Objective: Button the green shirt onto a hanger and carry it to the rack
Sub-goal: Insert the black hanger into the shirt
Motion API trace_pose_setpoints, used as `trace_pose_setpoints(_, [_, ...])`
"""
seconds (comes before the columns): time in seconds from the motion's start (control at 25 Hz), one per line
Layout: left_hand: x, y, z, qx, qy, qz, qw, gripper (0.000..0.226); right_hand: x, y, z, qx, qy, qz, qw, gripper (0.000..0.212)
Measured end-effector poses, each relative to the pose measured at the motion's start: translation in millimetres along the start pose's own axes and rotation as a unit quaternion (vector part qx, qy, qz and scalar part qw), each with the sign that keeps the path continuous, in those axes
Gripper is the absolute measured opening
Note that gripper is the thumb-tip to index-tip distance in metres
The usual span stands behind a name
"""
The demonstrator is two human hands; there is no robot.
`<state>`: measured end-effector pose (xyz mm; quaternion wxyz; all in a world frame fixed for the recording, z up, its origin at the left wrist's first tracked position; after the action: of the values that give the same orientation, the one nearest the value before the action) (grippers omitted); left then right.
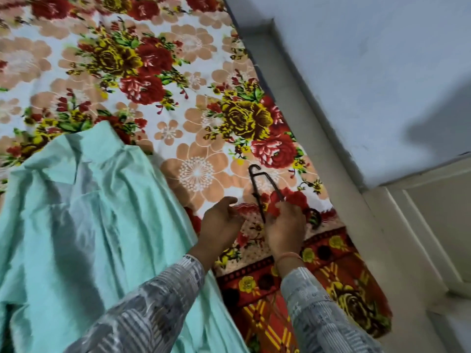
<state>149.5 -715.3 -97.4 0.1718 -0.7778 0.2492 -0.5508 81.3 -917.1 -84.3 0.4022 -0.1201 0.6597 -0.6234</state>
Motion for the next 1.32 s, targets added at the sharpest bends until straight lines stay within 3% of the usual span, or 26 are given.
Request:
trace_pose_setpoints(0.16, [3,82,-23,-0.063,-0.096,0.006,0.993,0.047,90,5,5,-0.073,0.096,-0.019,0.992,0.042])
trace_pose_setpoints(0.28, [7,113,-35,-0.063,-0.125,-0.015,0.990,0.042,108,12,11,-0.091,0.078,-0.007,0.993,0.034])
trace_pose_setpoints(0.44, [8,114,-45,-0.027,-0.156,-0.103,0.982,0.033,87,-2,10,-0.038,0.022,0.028,0.999,0.018])
trace_pose_setpoints(0.6, [3,44,-23,0.095,-0.123,-0.100,0.983,0.015,0,-32,-4,0.004,-0.053,0.131,0.990,0.026])
trace_pose_setpoints(0.76, [-18,-40,-3,0.143,-0.140,-0.166,0.966,0.012,-92,-29,-19,-0.012,-0.115,0.201,0.973,0.033])
trace_pose_setpoints(0.92, [-62,-148,19,0.177,-0.160,-0.232,0.943,0.028,-182,-10,-36,-0.065,-0.120,0.251,0.958,0.052])
trace_pose_setpoints(1.04, [-116,-265,42,0.301,-0.135,-0.082,0.940,0.027,-235,35,-51,-0.168,-0.119,0.212,0.955,0.055])
trace_pose_setpoints(1.08, [-140,-295,50,0.322,-0.137,-0.004,0.937,0.039,-251,48,-61,-0.188,-0.123,0.200,0.954,0.053])
trace_pose_setpoints(1.2, [-191,-338,69,0.299,-0.145,0.120,0.936,0.063,-283,70,-80,-0.201,-0.145,0.184,0.951,0.050])
trace_pose_setpoints(1.32, [-222,-373,89,0.282,-0.118,0.165,0.938,0.026,-305,82,-86,-0.167,-0.147,0.159,0.962,0.051])
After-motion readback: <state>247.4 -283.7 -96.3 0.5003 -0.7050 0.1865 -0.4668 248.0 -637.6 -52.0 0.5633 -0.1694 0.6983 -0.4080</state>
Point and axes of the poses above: each hand's wrist, its own z-axis towards the middle knuckle, its own y-axis out of the palm, x = y × z, the point moved 10 cm from there along z, towards the middle knuckle, and after that the axes turned 15 degrees about x, right-handed, at the moved point
